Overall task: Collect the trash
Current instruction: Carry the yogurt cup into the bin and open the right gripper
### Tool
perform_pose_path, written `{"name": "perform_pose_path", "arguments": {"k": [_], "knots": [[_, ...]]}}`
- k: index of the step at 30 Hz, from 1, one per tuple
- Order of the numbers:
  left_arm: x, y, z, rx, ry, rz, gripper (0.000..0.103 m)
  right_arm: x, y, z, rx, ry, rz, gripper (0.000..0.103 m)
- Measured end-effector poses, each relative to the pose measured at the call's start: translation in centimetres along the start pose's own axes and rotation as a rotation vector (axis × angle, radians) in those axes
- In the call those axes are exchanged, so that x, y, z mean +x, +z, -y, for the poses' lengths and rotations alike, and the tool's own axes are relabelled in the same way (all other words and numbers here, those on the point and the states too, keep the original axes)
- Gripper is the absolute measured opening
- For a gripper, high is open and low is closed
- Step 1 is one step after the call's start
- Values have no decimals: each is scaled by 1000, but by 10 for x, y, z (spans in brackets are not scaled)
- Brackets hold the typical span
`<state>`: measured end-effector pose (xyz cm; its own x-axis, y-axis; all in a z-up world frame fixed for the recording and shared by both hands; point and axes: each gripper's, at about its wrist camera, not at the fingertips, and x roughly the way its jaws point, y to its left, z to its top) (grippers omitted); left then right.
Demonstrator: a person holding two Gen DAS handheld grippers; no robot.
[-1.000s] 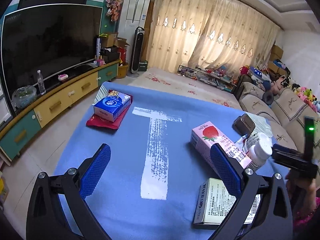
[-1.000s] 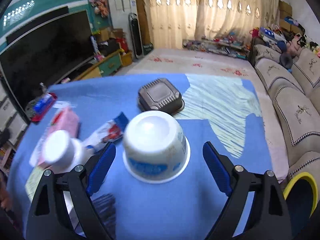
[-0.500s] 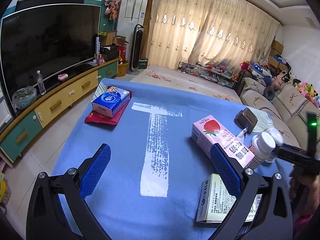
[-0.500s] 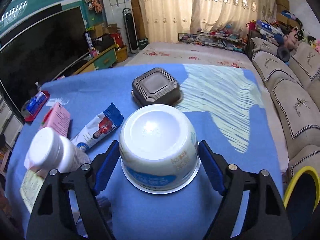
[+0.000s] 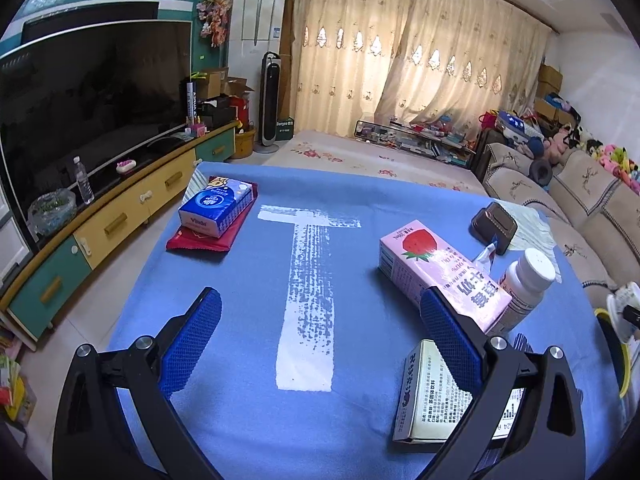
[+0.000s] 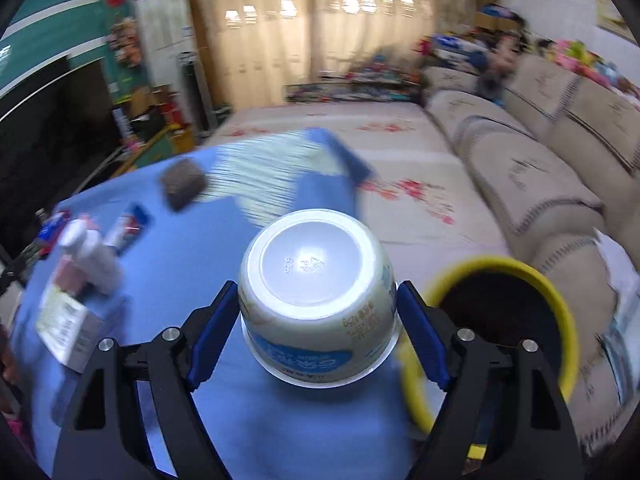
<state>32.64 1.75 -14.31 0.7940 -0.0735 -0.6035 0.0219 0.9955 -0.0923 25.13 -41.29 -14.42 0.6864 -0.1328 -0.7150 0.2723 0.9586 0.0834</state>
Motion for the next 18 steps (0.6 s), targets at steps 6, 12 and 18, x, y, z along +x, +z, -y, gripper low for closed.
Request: {"name": "perform_pose_path", "arguments": {"k": [6, 12, 18], "knots": [[1, -3, 9, 41, 3, 3, 98, 15, -21, 85, 147, -128, -52, 76], [6, -6, 14, 56, -9, -22, 98, 47, -37, 126, 210, -199, -116, 76], [10, -8, 21, 84, -25, -37, 98, 70, -48, 137, 232, -241, -166, 81]]}}
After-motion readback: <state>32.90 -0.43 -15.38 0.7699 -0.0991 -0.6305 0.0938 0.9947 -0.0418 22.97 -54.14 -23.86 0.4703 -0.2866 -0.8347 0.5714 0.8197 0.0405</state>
